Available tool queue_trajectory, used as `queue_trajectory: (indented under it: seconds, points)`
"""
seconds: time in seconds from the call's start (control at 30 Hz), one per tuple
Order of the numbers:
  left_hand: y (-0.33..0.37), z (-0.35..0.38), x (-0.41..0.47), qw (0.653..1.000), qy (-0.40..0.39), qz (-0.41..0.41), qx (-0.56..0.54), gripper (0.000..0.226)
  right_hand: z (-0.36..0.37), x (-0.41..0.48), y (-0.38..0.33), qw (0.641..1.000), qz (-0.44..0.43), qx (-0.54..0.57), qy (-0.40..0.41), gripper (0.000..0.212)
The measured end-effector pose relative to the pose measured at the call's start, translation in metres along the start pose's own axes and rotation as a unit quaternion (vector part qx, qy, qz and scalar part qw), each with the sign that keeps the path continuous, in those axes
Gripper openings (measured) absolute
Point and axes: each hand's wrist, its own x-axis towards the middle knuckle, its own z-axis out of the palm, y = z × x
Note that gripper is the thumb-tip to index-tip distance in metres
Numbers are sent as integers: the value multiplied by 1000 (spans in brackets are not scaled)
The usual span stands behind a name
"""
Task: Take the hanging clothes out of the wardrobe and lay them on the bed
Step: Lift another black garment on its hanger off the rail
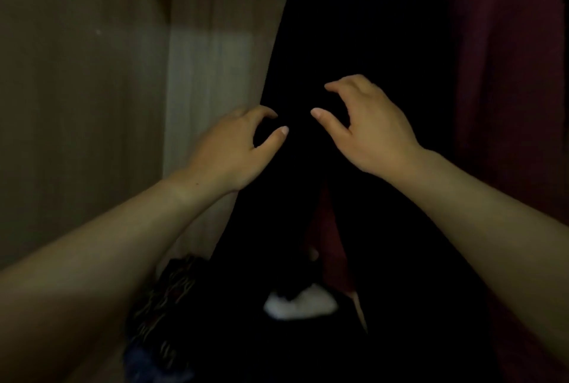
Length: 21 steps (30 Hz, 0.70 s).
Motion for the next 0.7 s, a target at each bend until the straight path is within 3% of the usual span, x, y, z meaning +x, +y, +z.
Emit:
queue_trajectory:
  seconds: [0.17, 0.33, 0.5, 0.6, 0.7]
  points:
    - [-31, 20, 94, 997, 51, 62, -3, 70, 7, 73, 41, 996, -28, -51, 62, 46]
    - [-49, 40, 183, 988, 79, 125, -39, 61, -8, 142, 67, 985, -25, -159, 54, 46]
    - [-47, 49, 261, 974, 111, 155, -120, 72, -35, 218, 82, 945, -38, -292, 139, 44]
    - [-40, 48, 300, 963, 143, 164, -161, 63, -58, 255, 89, 924, 6, -347, 161, 49]
    - [-35, 51, 327, 951, 186, 170, -176, 53, -72, 282, 98, 932, 77, -333, 123, 48]
